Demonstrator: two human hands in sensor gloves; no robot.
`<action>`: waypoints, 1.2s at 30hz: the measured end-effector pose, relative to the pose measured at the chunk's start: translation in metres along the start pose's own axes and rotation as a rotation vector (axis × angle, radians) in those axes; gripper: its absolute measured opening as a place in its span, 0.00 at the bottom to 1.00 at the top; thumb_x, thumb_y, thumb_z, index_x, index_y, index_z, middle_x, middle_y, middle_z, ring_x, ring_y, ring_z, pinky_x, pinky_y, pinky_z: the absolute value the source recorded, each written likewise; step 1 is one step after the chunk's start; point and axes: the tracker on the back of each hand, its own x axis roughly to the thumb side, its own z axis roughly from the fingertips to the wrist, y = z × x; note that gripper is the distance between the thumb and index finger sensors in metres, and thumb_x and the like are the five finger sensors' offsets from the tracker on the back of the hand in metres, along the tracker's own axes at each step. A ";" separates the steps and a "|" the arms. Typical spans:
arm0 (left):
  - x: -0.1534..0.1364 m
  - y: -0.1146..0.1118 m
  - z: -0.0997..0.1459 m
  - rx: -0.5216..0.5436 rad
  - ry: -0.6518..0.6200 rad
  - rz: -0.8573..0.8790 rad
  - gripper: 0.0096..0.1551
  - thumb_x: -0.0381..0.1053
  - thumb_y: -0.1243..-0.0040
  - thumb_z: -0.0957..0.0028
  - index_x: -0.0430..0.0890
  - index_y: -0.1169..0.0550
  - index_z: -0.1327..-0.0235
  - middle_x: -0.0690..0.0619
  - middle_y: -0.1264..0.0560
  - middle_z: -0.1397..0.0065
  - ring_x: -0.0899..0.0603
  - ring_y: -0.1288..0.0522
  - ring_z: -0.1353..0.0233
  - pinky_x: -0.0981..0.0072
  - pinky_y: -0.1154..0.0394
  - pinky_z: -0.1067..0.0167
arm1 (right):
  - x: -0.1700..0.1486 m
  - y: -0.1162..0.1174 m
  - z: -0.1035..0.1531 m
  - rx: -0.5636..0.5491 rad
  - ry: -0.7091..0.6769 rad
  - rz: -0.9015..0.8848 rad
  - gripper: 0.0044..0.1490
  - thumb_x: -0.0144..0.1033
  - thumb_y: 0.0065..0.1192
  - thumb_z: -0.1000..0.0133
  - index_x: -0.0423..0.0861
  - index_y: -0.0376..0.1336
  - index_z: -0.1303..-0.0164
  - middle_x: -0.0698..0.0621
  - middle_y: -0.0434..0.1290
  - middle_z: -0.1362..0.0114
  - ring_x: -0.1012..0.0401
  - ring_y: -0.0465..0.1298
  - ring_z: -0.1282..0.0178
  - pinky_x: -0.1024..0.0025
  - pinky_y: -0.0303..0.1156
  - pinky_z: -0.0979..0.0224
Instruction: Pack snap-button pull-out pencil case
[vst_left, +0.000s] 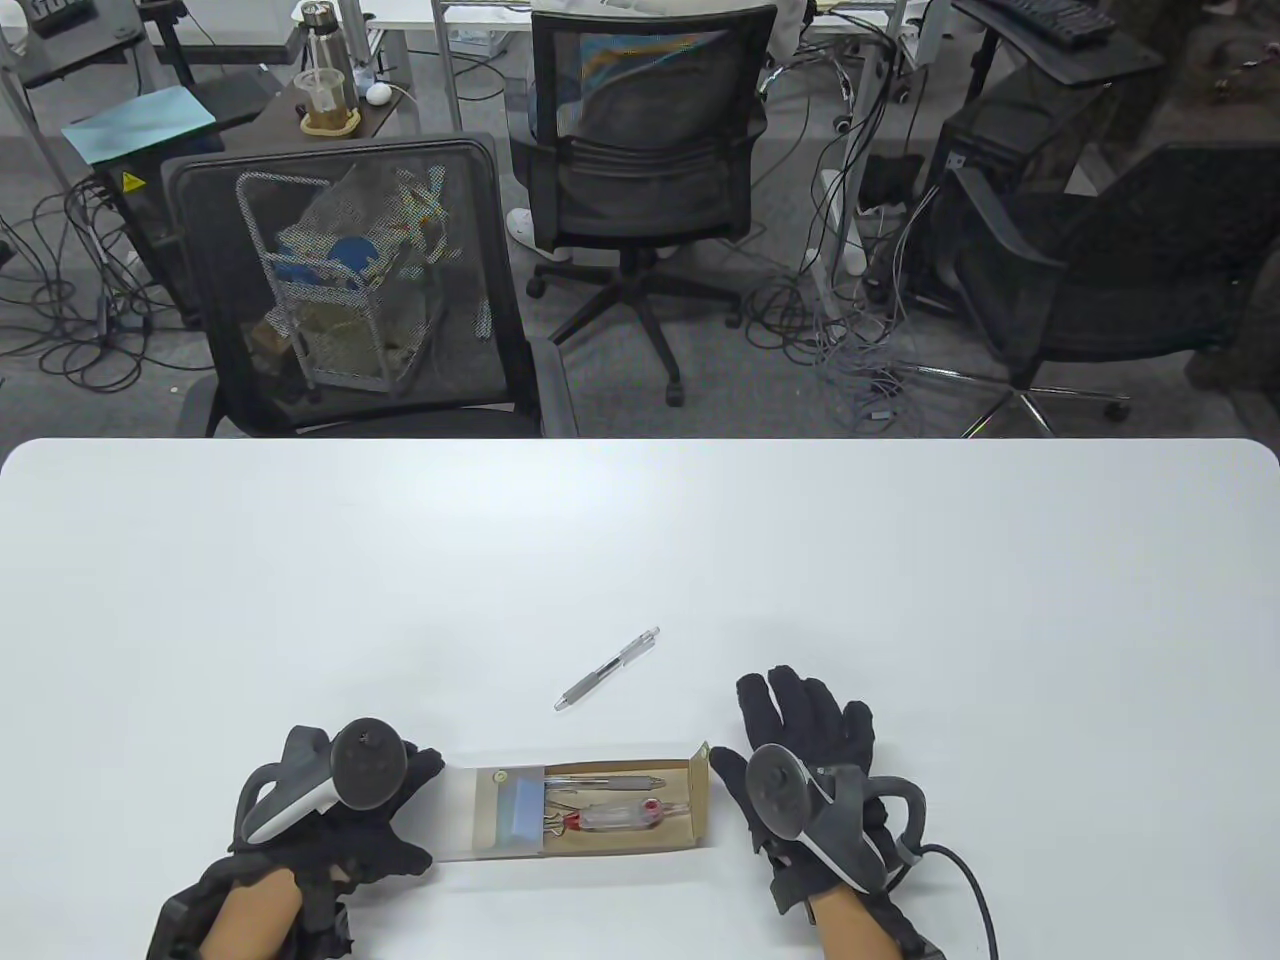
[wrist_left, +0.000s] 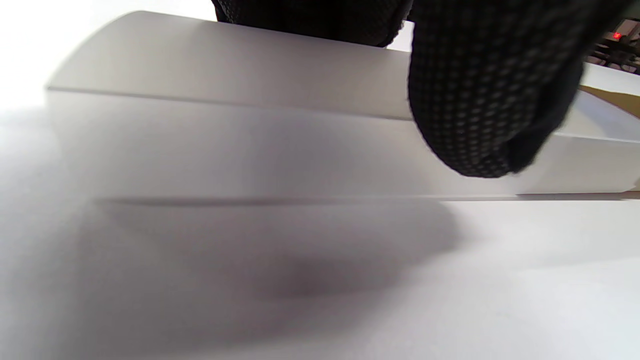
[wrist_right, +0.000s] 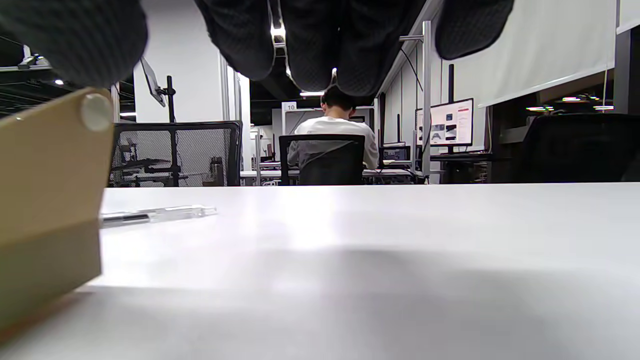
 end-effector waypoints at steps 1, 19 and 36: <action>0.000 0.000 0.000 0.001 0.002 -0.001 0.58 0.63 0.21 0.72 0.63 0.34 0.23 0.59 0.39 0.15 0.43 0.37 0.13 0.31 0.52 0.19 | -0.002 0.000 0.001 -0.001 0.000 -0.014 0.48 0.72 0.54 0.53 0.63 0.53 0.21 0.55 0.59 0.13 0.53 0.63 0.16 0.37 0.56 0.18; 0.091 0.045 -0.038 0.126 0.074 -0.048 0.57 0.67 0.26 0.67 0.60 0.38 0.21 0.56 0.40 0.15 0.41 0.39 0.13 0.34 0.50 0.18 | -0.003 -0.003 0.005 -0.071 -0.030 -0.069 0.48 0.72 0.54 0.53 0.63 0.54 0.22 0.55 0.59 0.13 0.53 0.63 0.16 0.37 0.56 0.19; 0.166 0.035 -0.153 -0.006 0.487 -0.232 0.36 0.61 0.25 0.63 0.59 0.21 0.38 0.60 0.25 0.29 0.43 0.27 0.23 0.36 0.46 0.19 | -0.005 -0.006 0.008 -0.096 -0.035 -0.078 0.48 0.72 0.53 0.53 0.63 0.54 0.22 0.55 0.59 0.13 0.53 0.63 0.16 0.37 0.55 0.19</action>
